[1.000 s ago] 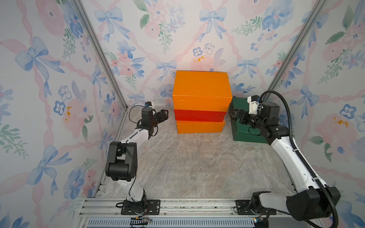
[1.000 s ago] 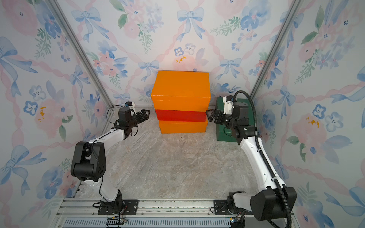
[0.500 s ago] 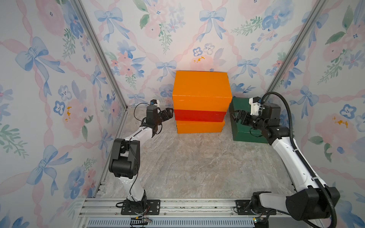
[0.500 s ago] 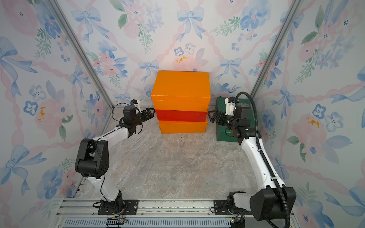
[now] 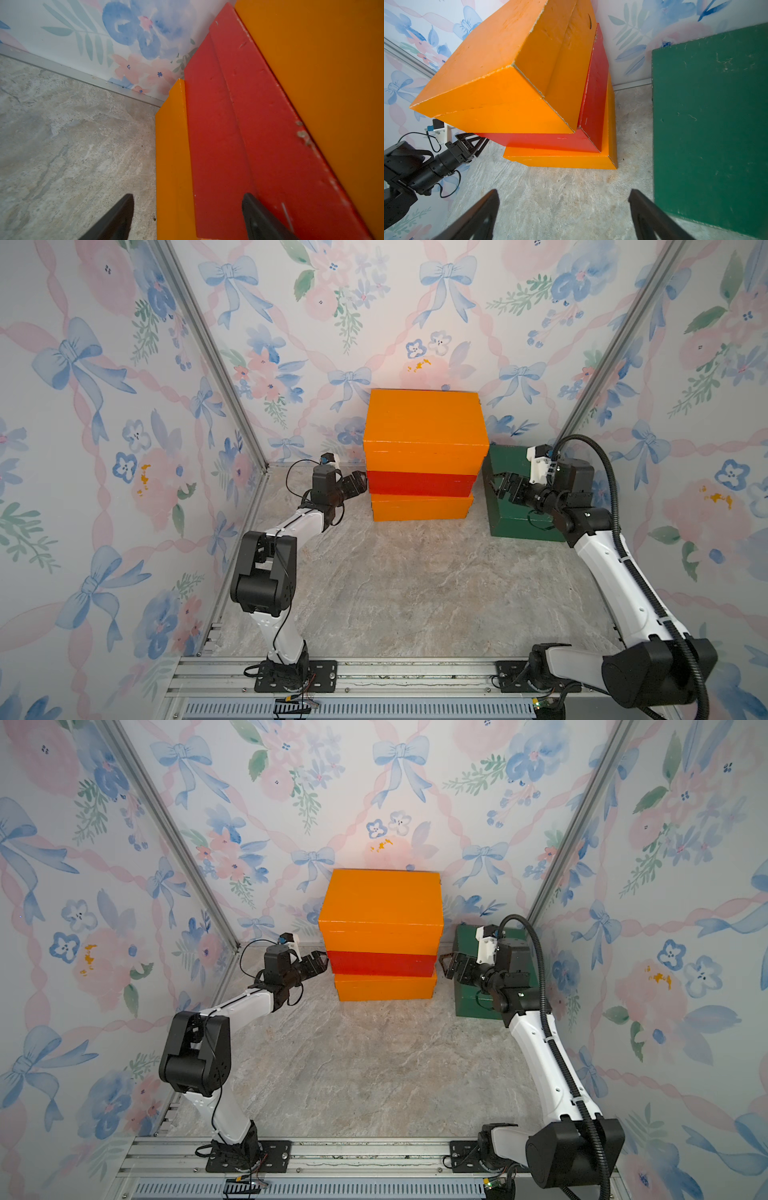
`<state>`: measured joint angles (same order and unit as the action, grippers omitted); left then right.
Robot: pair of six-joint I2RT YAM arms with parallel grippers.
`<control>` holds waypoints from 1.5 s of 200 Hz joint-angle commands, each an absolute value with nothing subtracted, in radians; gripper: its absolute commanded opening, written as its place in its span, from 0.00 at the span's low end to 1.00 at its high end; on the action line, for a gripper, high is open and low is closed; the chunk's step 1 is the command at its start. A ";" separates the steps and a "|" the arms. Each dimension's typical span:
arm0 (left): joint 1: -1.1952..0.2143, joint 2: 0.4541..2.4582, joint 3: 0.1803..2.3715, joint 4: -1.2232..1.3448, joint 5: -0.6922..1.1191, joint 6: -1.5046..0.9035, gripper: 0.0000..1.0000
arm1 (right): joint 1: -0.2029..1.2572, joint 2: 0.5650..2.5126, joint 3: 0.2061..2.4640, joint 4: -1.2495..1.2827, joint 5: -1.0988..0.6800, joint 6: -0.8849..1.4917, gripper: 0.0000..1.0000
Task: Stack the shoeboxes
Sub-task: Adjust the shoeboxes in the shoebox.
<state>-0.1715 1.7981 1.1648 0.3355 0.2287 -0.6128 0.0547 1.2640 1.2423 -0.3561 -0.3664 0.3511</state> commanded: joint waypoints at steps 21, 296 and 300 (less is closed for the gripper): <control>-0.187 1.750 1.145 0.346 0.226 -0.592 0.84 | 0.041 1.235 1.229 -0.359 -0.379 0.353 0.97; -0.221 1.364 0.864 0.353 0.083 -0.560 0.95 | -0.151 1.304 1.177 -0.347 -0.230 0.426 0.97; -0.227 1.349 0.853 0.352 0.077 -0.560 0.96 | -0.156 1.314 1.175 -0.345 -0.223 0.426 0.97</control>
<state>-0.1959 1.4242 0.9142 0.3416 0.1329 -0.5911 -0.1261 1.2613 1.1759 -0.3477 -0.2817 0.4179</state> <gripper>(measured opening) 0.942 0.969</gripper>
